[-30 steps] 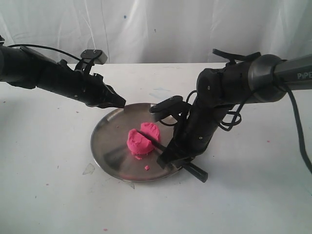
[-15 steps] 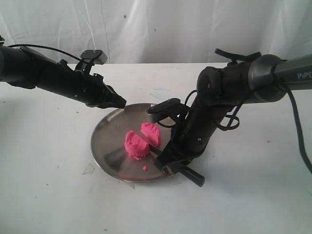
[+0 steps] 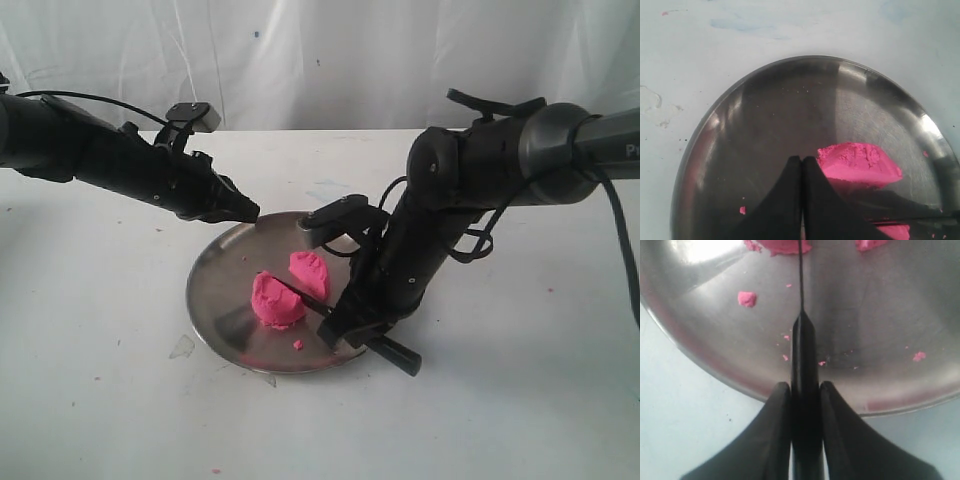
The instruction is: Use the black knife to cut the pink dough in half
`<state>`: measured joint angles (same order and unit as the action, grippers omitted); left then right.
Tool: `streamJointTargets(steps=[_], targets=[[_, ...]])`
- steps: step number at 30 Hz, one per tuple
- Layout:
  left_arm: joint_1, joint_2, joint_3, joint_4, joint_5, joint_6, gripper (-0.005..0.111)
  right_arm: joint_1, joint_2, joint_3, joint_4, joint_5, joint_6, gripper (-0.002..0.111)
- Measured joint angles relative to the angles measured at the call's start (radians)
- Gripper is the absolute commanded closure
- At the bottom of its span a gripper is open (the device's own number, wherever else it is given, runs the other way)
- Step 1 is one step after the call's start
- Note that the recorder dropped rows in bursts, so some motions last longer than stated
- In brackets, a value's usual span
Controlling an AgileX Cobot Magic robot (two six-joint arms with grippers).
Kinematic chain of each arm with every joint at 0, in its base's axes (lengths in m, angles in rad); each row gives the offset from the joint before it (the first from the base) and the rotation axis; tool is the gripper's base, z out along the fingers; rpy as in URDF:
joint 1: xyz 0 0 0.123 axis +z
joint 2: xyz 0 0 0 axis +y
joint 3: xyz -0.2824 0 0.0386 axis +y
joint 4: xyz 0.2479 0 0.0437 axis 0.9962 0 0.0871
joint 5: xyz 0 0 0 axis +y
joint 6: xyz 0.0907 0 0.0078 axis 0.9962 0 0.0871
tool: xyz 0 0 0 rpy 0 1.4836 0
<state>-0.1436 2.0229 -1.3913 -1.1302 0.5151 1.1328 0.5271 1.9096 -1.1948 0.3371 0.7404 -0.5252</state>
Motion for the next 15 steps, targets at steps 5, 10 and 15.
streamJointTargets(steps=[5,10,15], targets=[[0.000,0.000,0.000,0.000,0.001,0.000,0.107,0.000,0.000,0.000,-0.025,-0.025,0.025,0.108],[0.000,0.000,0.000,0.000,0.002,0.000,0.107,0.000,-0.001,0.000,-0.085,-0.047,0.073,0.108],[0.000,0.000,0.000,0.000,0.002,0.000,0.107,0.000,-0.001,0.000,-0.172,-0.072,0.158,0.108]])
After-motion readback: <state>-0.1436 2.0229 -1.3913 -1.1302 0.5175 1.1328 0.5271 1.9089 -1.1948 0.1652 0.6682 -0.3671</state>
